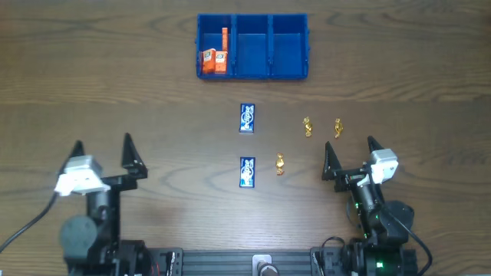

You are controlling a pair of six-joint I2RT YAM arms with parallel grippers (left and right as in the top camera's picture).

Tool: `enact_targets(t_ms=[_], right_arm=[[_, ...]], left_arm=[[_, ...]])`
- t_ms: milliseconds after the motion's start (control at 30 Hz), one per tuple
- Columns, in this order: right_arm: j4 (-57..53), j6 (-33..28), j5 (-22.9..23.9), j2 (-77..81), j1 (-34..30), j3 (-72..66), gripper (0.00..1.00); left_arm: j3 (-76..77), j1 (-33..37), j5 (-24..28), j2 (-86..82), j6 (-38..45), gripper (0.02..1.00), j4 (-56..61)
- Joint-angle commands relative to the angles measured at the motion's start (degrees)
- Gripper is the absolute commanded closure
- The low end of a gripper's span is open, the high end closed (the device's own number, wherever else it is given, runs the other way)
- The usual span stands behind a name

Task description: Sort Candies Into Trays

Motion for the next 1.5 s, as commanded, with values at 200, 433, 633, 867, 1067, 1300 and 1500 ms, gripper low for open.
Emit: enact_targets(t_ms=[200,433,633,867,1067,1300,1500], right_arm=[[-0.11,-0.5,-0.28,-0.31,-0.15,-0.15,0.001],[-0.13,-0.5,-0.28,-0.31,-0.15,-0.17,0.005],[-0.11,-0.5,-0.28,-0.31,-0.15,-0.15,0.003],[1.64,-0.48,-0.28,-0.31,-0.15,-0.15,0.003],[1.36,9.53,-2.47,0.22,-0.15,2.21,0.001],[-16.92,10.16,-9.6,15.12,-0.15,28.0,0.003],[-31.69,4.66,-22.01,31.93,-0.02,48.78,0.003]], left_arm=[[-14.49,0.28,3.39,-0.5,1.4,0.02,2.6],[-14.49,0.28,3.61,-0.46,1.38,0.02,2.6],[-14.49,0.28,3.61,-0.46,1.36,0.02,2.6],[-14.49,0.28,3.61,-0.46,1.38,0.02,2.6],[-14.49,0.28,3.61,-0.46,1.38,0.02,2.6],[-14.49,0.28,3.61,-0.46,1.36,0.02,2.6],[-14.49,0.28,3.61,-0.46,1.38,0.02,2.6]])
